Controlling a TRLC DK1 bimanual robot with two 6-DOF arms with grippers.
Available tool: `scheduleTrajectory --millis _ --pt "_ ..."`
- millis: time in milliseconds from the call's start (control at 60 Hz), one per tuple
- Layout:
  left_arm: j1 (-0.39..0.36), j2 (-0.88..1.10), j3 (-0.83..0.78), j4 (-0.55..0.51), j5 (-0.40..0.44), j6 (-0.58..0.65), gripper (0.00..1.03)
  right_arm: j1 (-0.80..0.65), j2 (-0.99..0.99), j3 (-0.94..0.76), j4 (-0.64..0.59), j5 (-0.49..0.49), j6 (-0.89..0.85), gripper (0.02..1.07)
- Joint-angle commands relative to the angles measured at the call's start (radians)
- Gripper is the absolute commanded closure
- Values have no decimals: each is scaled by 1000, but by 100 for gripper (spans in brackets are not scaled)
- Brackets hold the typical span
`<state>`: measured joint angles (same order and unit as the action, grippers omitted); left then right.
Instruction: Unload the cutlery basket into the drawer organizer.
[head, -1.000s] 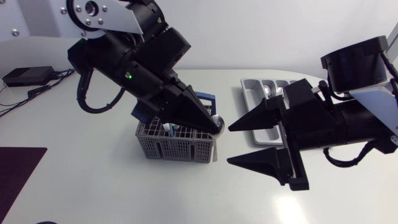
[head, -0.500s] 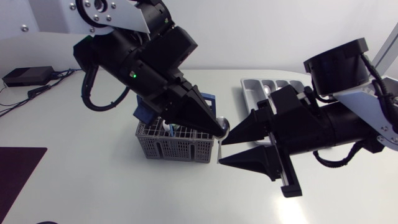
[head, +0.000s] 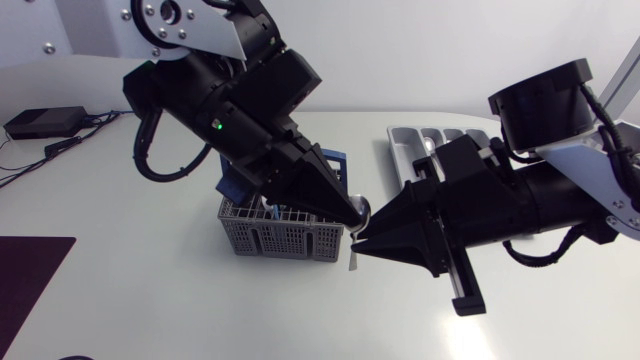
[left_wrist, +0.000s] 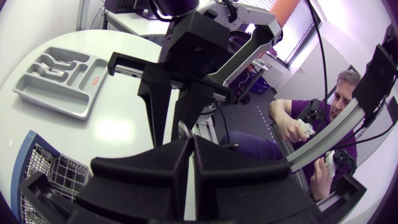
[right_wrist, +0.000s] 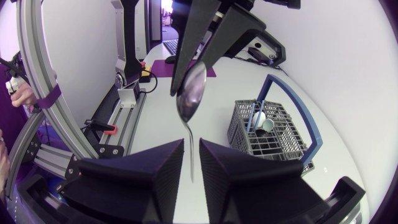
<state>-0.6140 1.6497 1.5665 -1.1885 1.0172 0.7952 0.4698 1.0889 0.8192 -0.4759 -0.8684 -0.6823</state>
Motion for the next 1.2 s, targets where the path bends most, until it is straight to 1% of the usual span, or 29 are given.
scheduleTrajectory --millis 0,100,183,333,367,450,500,533,567,600,700,733,800,850,867,933,950,983,1033,1083,1150,1183 --pt "2 18 29 -19 24 33 100 9 14 12 -10 -15 -20 90" --pt "3 18 33 -19 26 33 100 13 9 6 -15 -15 -22 94" --pt "5 19 38 -19 26 32 100 13 3 5 -17 -17 -22 101" --pt "14 22 50 -19 27 30 100 13 2 3 -27 -17 -22 101" --pt "17 22 53 -19 27 27 98 15 0 3 -30 -17 -22 101" --pt "30 25 64 -17 27 19 80 20 -3 1 -41 -17 -22 101" --pt "39 28 72 -17 29 16 65 23 -4 1 -44 -17 -22 101" --pt "45 28 76 -17 31 10 51 24 -7 1 -46 -15 -20 101" --pt "56 28 84 -14 34 -2 40 27 -7 0 -49 -14 -20 101" --pt "69 28 92 -5 35 -19 33 30 -9 -2 -53 -6 -20 101" --pt "115 5 101 55 35 -93 16 26 -14 -6 -75 14 -28 101" --pt "138 -7 102 84 35 -126 14 18 -21 -9 -76 23 -28 101" --pt "183 -19 106 133 29 -189 13 -19 -34 -15 -92 52 -51 101" --pt "204 -19 112 155 -31 -238 13 -63 -40 -17 -104 66 -79 101" --pt "209 -19 112 156 -68 -244 12 -85 -41 -17 -110 72 -92 101" --pt "218 -34 89 159 -151 -248 11 -168 -44 -18 -128 97 -146 101" --pt "220 -37 83 159 -197 -254 11 -189 -46 -20 -128 108 -157 101" --pt "218 -42 66 162 -246 -260 11 -224 -46 -22 -128 123 -177 101" --pt "218 -65 18 184 -282 -264 11 -284 -41 -25 -133 152 -223 101" --pt "217 -76 -19 214 -359 -292 11 -338 -34 -38 -122 193 -267 101" --pt "214 -83 -51 221 -404 -301 11 -396 -11 -51 -102 243 -319 101" --pt "214 -85 -66 227 -447 -317 11 -422 -3 -64 -82 273 -345 101"
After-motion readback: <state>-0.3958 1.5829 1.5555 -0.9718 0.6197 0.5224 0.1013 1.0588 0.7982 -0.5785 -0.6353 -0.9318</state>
